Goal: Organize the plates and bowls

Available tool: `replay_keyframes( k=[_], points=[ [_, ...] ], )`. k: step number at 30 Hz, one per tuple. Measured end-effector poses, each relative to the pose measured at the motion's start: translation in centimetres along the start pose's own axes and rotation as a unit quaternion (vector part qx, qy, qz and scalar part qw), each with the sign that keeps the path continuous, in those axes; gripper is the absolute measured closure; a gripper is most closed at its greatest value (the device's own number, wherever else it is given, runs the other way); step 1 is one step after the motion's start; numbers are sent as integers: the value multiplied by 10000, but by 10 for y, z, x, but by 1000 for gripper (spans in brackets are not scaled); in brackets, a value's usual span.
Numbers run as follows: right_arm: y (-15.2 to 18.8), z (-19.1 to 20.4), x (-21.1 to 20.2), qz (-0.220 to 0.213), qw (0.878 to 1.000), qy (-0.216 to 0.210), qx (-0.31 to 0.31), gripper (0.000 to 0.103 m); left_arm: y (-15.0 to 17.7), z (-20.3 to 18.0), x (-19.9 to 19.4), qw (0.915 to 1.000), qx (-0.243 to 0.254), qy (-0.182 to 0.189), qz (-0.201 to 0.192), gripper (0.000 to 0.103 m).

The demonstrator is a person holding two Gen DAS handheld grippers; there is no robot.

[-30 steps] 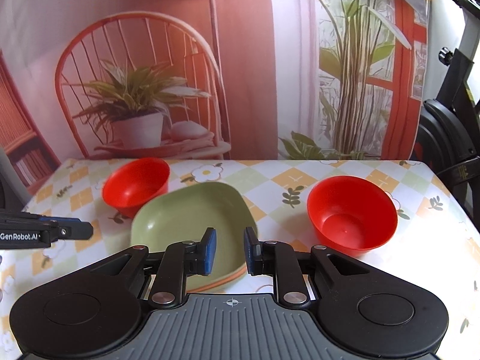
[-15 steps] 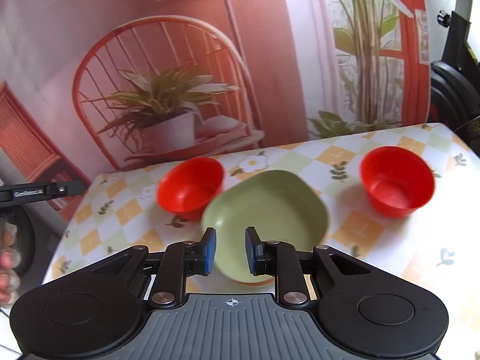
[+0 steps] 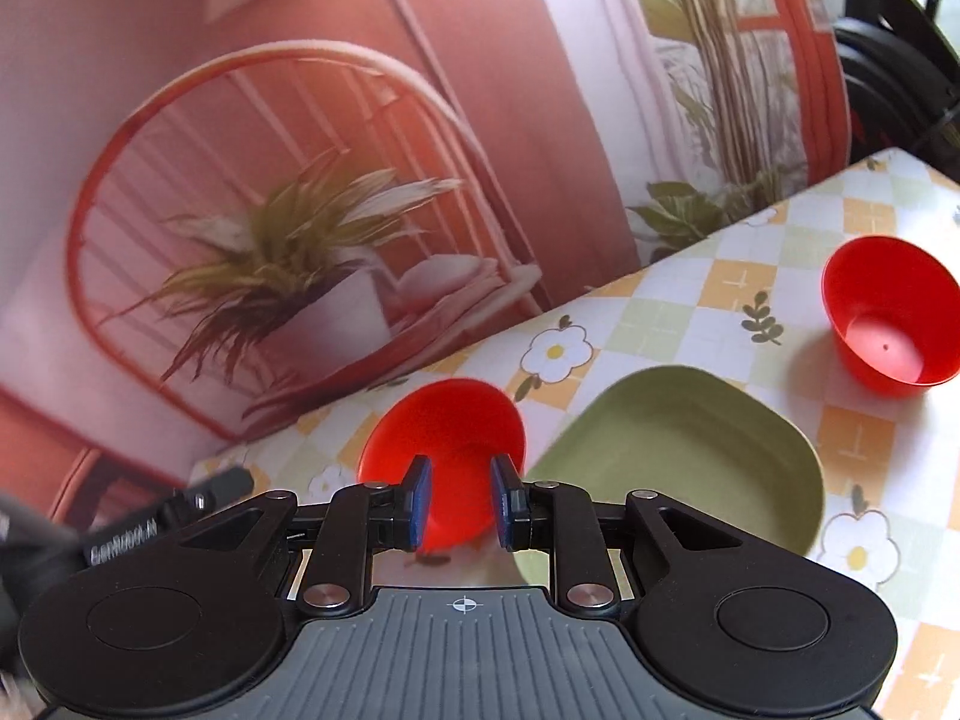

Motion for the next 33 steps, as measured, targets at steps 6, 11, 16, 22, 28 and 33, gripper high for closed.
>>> replay_keyframes(
  k=[6,11,16,22,28,33],
  points=[
    [-19,-6,44,-47,9992,374,111,82,11,-9,34,9997,-18,186,186,84],
    [-25,-14,69,-12,9980,630,-66,82,20,-9,52,9988,-177,325,326,84],
    [-19,-8,82,113,9967,649,-469,83,28,-10,65,9977,-297,420,433,84],
    [-6,-4,92,260,9936,809,-749,83,32,-10,75,9963,-452,496,543,84],
    [-4,-4,94,310,9927,788,-855,94,37,-12,82,9951,-582,553,578,85],
    [-3,-6,93,317,9927,790,-854,96,40,-14,85,9949,-661,495,582,88]
  ],
)
Point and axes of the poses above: each gripper's, at about its wrist camera, not at the fingertips, and x roughly the way its jaws point, z to its left, y to its underside, the point moved 9 cm from there along x, roughly the way its jaws point, and after that the axes turned 14 degrees about x, right-handed, at the moved point
